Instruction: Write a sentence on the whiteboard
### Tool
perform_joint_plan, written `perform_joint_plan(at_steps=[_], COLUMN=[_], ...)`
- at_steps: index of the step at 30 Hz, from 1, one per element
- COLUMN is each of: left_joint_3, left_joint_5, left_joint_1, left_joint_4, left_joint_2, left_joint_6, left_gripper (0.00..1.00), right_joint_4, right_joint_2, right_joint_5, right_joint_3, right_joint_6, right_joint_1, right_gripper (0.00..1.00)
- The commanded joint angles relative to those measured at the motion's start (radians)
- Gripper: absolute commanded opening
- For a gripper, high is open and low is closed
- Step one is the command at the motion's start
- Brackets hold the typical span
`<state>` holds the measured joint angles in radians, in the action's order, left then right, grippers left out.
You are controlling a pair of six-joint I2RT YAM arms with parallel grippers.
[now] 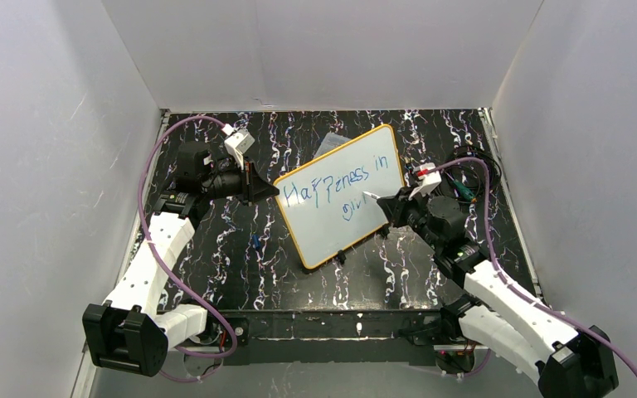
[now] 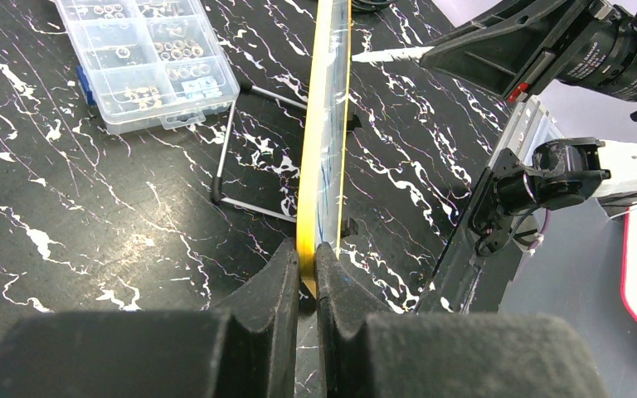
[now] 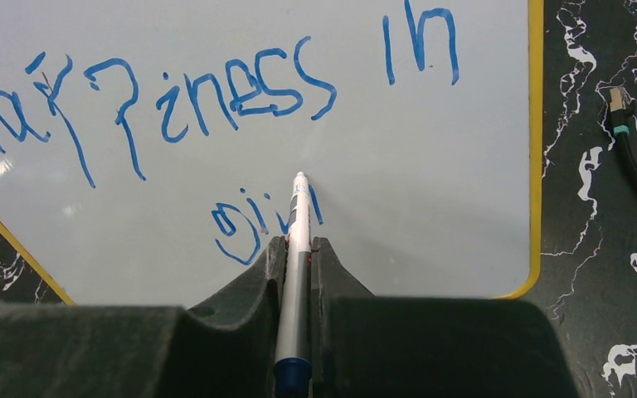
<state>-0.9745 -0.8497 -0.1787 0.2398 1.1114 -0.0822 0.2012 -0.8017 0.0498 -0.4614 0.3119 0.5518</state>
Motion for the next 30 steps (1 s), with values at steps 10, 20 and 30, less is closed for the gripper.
perform_joint_plan(at_steps=[10,20,30], left_joint_3=[0.002,0.003,0.005], left_joint_5=[-0.037,-0.03,-0.031], left_joint_1=[-0.007,-0.007,-0.007], left_joint_4=[-0.01,-0.01,-0.01], left_joint_2=[-0.016,-0.019,-0.022], left_joint_6=[0.025,0.024,0.025], left_gripper=[0.0,0.0,0.0], right_joint_4=[0.107,0.046,0.104], right_joint_2=[-0.051,0.039,-0.028], right_joint_5=[0.017,0.074,0.073], right_joint_3=[-0.037,0.009,0.037], right_joint_6=[-0.021,-0.008,-0.003], right_joint_1=[-0.003,-0.003,-0.003], right_gripper=[0.01,0.01,0.01])
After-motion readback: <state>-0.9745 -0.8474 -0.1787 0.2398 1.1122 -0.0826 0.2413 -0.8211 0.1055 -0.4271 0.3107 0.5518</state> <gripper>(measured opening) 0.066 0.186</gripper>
